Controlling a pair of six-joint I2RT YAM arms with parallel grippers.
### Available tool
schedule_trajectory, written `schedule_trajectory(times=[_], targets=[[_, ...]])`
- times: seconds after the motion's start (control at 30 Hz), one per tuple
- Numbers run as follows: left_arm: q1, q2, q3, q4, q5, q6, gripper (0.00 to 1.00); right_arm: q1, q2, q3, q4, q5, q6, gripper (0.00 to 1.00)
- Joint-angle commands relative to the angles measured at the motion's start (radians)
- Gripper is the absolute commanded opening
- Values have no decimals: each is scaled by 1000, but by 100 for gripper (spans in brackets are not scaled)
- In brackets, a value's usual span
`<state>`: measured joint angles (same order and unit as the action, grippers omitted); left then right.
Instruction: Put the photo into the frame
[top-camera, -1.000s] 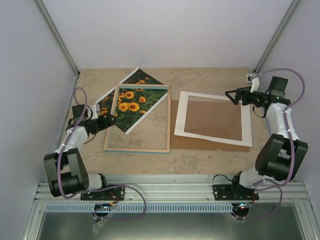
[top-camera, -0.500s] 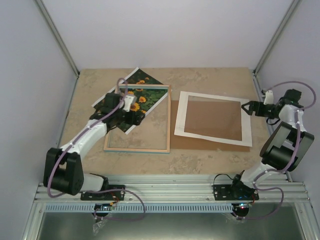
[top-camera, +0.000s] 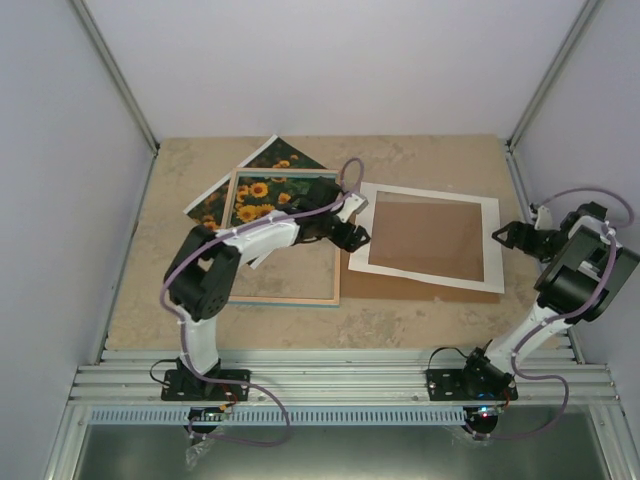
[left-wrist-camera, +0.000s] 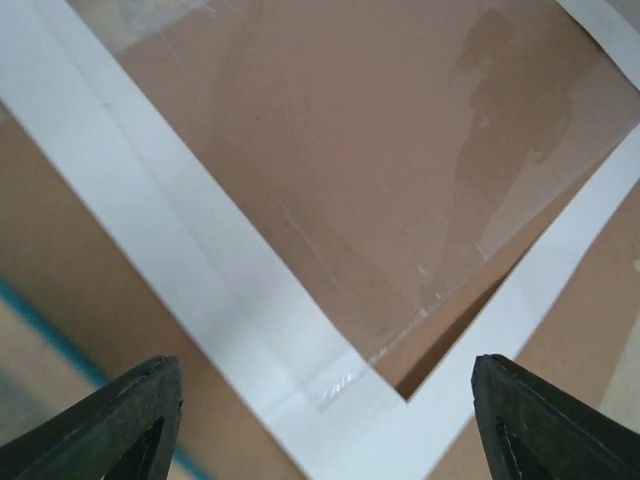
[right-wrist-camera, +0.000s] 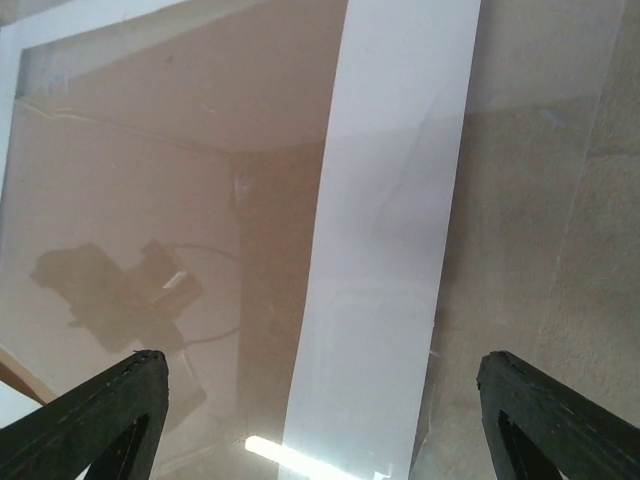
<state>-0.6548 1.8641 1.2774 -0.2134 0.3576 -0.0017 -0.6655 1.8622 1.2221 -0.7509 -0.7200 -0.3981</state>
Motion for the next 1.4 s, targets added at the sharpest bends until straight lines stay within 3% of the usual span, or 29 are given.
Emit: schedule_trajectory(times=[0.0, 0.5, 0.7, 0.9, 1.13, 1.37], targets=[[-14, 112, 95, 27, 38, -65, 81, -7, 53, 37, -19, 13, -7, 85], [-37, 331, 173, 43, 37, -109, 78, -25, 191, 84, 2, 20, 44, 86], [-42, 345, 153, 68, 40, -125, 77, -44, 172, 109, 21, 56, 68, 97], [-42, 349, 144, 75, 34, -123, 77, -46, 146, 124, 10, 82, 63, 97], [-42, 368, 146, 81, 51, -132, 77, -42, 218, 142, -51, -45, 60, 74], [-42, 368, 147, 87, 49, -136, 77, -45, 163, 159, -66, -124, 50, 47]])
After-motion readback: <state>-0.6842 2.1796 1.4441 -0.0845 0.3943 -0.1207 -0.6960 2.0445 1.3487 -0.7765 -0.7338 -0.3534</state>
